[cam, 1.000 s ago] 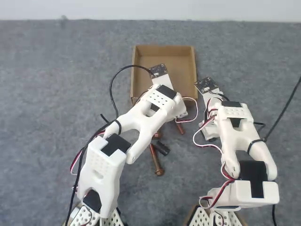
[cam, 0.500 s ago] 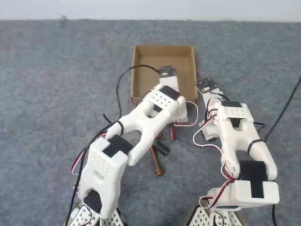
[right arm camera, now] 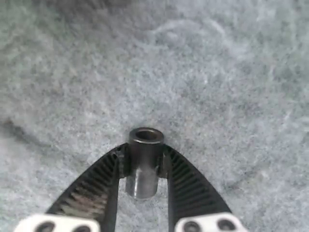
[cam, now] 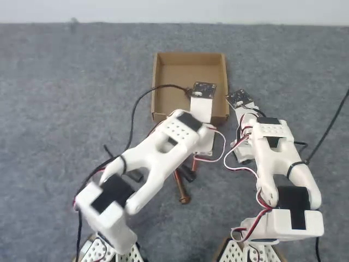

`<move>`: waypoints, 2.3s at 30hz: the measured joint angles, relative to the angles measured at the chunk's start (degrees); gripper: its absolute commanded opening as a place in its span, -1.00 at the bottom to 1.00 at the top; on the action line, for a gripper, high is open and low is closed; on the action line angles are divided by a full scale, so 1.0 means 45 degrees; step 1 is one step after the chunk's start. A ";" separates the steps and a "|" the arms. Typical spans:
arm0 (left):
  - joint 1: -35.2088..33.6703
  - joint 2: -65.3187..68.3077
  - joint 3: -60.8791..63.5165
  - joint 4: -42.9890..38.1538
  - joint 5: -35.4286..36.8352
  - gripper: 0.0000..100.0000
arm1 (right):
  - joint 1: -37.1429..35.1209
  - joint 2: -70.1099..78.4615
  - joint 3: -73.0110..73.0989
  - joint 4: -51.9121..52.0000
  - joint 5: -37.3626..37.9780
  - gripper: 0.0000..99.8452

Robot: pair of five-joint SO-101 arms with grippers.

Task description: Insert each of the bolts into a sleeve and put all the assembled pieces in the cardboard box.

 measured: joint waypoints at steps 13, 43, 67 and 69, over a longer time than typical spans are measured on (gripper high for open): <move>-0.0098 -0.4552 0.3321 -0.1348 -0.2422 -0.98 | 0.0000 0.0000 0.0000 0.0000 0.0000 -0.99; -0.9768 -0.6427 0.9162 -0.7853 -0.5197 -0.98 | 0.0195 0.0020 -0.0606 -0.0332 -0.2383 -0.99; -0.9885 -0.6427 0.9162 -0.7873 -0.5783 -0.98 | 0.0430 0.2325 -0.2540 -1.3109 -0.2520 -0.99; -0.9885 -0.6427 0.9162 -0.7873 -0.5783 -0.98 | 0.0449 0.2872 -0.2540 -1.4965 -0.2520 -0.99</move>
